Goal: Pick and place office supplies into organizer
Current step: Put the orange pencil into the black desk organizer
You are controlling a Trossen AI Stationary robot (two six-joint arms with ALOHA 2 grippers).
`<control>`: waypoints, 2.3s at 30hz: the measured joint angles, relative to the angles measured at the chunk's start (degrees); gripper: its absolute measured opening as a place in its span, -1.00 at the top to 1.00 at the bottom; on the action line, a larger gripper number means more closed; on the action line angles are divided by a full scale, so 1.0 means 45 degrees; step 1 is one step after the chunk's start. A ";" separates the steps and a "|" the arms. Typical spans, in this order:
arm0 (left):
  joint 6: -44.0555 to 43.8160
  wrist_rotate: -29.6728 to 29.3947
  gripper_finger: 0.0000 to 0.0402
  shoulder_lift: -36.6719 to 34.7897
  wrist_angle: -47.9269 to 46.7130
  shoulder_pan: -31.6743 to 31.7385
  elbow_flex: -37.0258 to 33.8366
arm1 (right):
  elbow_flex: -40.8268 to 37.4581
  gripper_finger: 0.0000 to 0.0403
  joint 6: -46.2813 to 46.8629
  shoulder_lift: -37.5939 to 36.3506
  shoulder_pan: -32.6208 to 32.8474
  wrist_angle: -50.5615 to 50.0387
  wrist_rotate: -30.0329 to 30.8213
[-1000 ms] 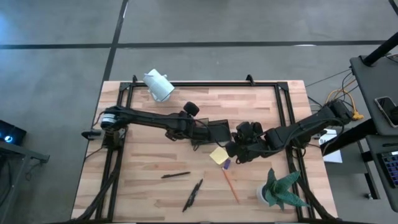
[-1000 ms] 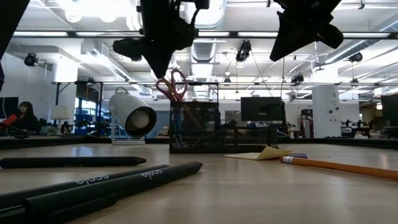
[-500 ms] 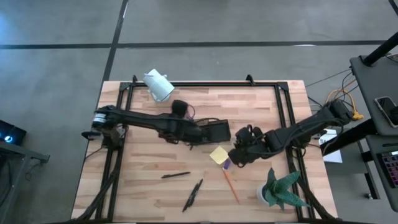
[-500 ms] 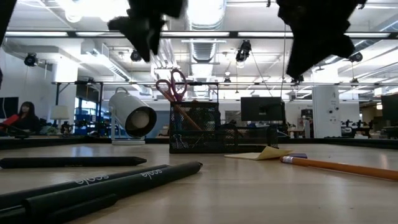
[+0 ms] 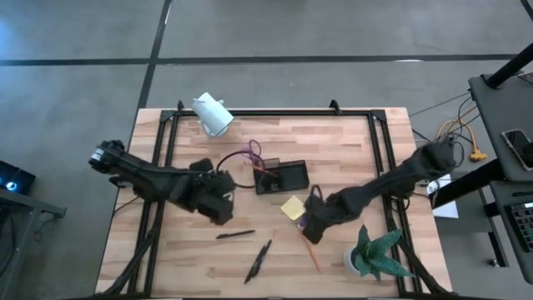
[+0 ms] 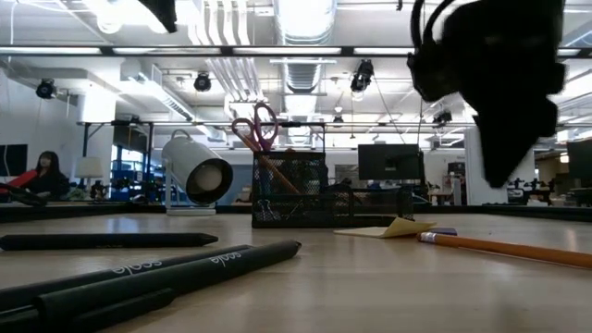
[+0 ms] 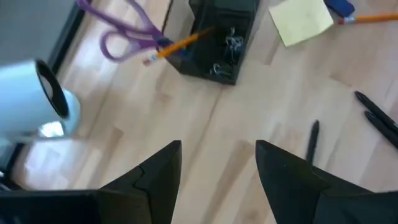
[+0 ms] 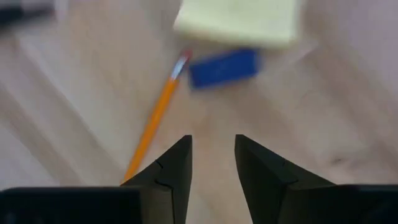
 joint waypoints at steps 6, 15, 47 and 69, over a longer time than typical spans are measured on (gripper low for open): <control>-0.1739 0.0183 0.06 -0.0443 0.0151 -0.0709 -0.1483 | 0.0974 0.46 -0.0163 0.1845 0.0667 0.0080 -0.0792; -0.2063 0.1279 0.06 -0.0444 0.1310 -0.0979 -0.2762 | 0.3142 0.35 -0.0277 0.3872 0.0997 -0.0159 -0.0397; -0.3379 0.1333 0.06 -0.0444 0.1411 -0.1654 -0.3247 | 0.5715 0.75 -0.4856 0.4352 -0.1759 -0.0354 0.2454; -0.2761 0.1868 0.06 -0.0443 0.6340 -0.1546 -0.5396 | 0.4859 0.96 -0.8103 0.4303 0.2974 -0.1680 -0.0131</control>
